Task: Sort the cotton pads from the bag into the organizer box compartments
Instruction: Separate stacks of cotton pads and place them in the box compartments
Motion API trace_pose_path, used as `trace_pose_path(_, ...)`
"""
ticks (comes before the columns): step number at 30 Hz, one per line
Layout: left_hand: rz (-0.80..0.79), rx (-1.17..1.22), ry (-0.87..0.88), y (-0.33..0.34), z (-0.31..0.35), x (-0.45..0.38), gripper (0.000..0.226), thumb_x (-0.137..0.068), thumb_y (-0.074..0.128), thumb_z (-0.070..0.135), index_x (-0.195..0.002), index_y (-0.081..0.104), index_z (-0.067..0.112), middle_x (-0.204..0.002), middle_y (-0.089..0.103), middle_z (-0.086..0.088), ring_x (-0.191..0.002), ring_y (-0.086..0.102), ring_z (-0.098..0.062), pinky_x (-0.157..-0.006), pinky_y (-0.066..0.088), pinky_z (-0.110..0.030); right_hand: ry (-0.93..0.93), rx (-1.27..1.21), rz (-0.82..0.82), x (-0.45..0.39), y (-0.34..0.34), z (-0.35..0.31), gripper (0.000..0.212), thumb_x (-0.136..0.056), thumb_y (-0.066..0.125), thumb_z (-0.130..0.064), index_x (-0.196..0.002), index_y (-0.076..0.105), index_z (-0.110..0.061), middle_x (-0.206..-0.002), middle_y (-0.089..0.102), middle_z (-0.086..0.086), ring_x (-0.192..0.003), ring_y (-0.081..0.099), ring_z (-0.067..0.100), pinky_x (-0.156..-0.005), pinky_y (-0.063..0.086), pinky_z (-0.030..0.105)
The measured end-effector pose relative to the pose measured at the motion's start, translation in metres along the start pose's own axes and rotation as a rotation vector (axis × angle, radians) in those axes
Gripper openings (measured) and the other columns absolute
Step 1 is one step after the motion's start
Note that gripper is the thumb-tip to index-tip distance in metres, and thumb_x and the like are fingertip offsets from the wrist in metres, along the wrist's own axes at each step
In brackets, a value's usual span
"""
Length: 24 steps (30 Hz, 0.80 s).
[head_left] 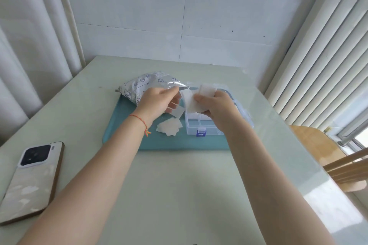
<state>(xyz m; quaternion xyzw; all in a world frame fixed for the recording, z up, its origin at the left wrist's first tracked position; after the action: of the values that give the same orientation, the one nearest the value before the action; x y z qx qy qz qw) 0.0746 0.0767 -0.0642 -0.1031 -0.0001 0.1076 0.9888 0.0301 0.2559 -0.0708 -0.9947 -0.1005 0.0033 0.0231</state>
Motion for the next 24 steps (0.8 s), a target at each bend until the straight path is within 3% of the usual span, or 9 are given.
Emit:
trace_pose_path(2,-0.061,0.18,-0.013,0.009,0.002,0.004,0.023,-0.094,0.063,0.024,-0.088,0.073,0.005,-0.074,0.07,-0.006,-0.064,0.066,-0.014,-0.065,0.056,-0.027,0.009,-0.016,-0.019,0.002,0.004,0.002,0.033,-0.08,0.072,-0.018,-0.109,0.069,-0.001,-0.1,0.072,0.013,-0.091,0.069,0.027,-0.083,0.058,0.037)
trace_pose_path(4,-0.008,0.238,-0.008,0.012,0.003,0.003,0.014,-0.092,0.066,0.016,-0.082,0.072,0.008,-0.071,0.067,-0.007,-0.059,0.064,-0.013,-0.059,0.055,-0.023,0.013,-0.026,-0.031,0.002,0.005,0.001,0.035,-0.082,0.075,-0.019,-0.11,0.069,0.0,-0.104,0.072,0.013,-0.094,0.07,0.027,-0.081,0.058,0.034)
trace_pose_path(8,0.11,0.214,-0.033,0.007,0.001,-0.012,0.014,-0.09,0.067,0.013,-0.077,0.071,0.013,-0.067,0.065,-0.005,-0.049,0.062,-0.009,-0.056,0.057,-0.022,-0.005,-0.006,0.009,-0.002,-0.004,-0.01,0.029,-0.088,0.072,-0.024,-0.106,0.07,-0.002,-0.09,0.068,0.002,-0.081,0.062,0.015,-0.067,0.045,0.023)
trace_pose_path(11,0.063,0.205,-0.048,0.009,0.004,-0.018,0.014,-0.09,0.067,0.015,-0.077,0.071,0.015,-0.065,0.065,-0.002,-0.05,0.063,-0.011,-0.055,0.056,-0.022,-0.017,-0.035,-0.055,-0.009,-0.004,-0.018,0.014,-0.092,0.066,-0.018,-0.092,0.069,-0.005,-0.085,0.059,0.007,-0.074,0.049,0.018,-0.062,0.037,0.024)
trace_pose_path(13,0.006,0.248,-0.074,0.013,0.006,-0.022,0.012,-0.091,0.066,0.015,-0.081,0.072,0.012,-0.066,0.065,-0.002,-0.054,0.064,-0.014,-0.054,0.055,-0.023,-0.02,-0.01,-0.12,-0.016,-0.001,-0.018,0.013,-0.096,0.06,-0.013,-0.092,0.067,-0.003,-0.085,0.055,0.009,-0.075,0.046,0.021,-0.063,0.039,0.025)
trace_pose_path(17,-0.076,0.353,-0.127,0.018,0.007,-0.025,0.014,-0.096,0.058,0.012,-0.087,0.069,0.009,-0.068,0.066,-0.004,-0.057,0.066,-0.017,-0.054,0.055,-0.024,-0.044,0.062,-0.206,-0.021,0.003,-0.019,0.015,-0.095,0.059,-0.004,-0.105,0.067,0.003,-0.098,0.068,0.015,-0.086,0.065,0.023,-0.078,0.057,0.034)
trace_pose_path(20,-0.135,0.406,-0.143,0.019,0.005,-0.025,0.019,-0.097,0.054,0.013,-0.086,0.069,0.009,-0.068,0.069,-0.004,-0.06,0.067,-0.018,-0.054,0.055,-0.024,-0.076,0.076,-0.095,-0.023,0.003,-0.022,0.028,-0.086,0.071,-0.004,-0.11,0.062,0.005,-0.103,0.068,0.02,-0.086,0.069,0.029,-0.074,0.059,0.037)
trace_pose_path(24,-0.23,0.499,-0.161,0.02,0.004,-0.025,0.035,-0.096,0.055,0.038,-0.103,0.068,0.006,-0.088,0.072,-0.009,-0.075,0.07,-0.022,-0.063,0.058,-0.03,-0.075,0.101,0.017,-0.025,0.003,-0.018,0.03,-0.079,0.081,-0.012,-0.091,0.055,-0.005,-0.094,0.066,0.021,-0.087,0.07,0.041,-0.065,0.056,0.035)
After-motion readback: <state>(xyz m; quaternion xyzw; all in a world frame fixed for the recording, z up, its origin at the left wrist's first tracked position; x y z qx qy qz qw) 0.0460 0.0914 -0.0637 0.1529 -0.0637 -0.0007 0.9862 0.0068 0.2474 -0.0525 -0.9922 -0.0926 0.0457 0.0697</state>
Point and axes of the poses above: each hand's wrist, its own x-axis away from the middle knuckle, its own y-axis out of the palm, z = x × y, the point moved 2 cm from there along -x, towards the middle knuckle
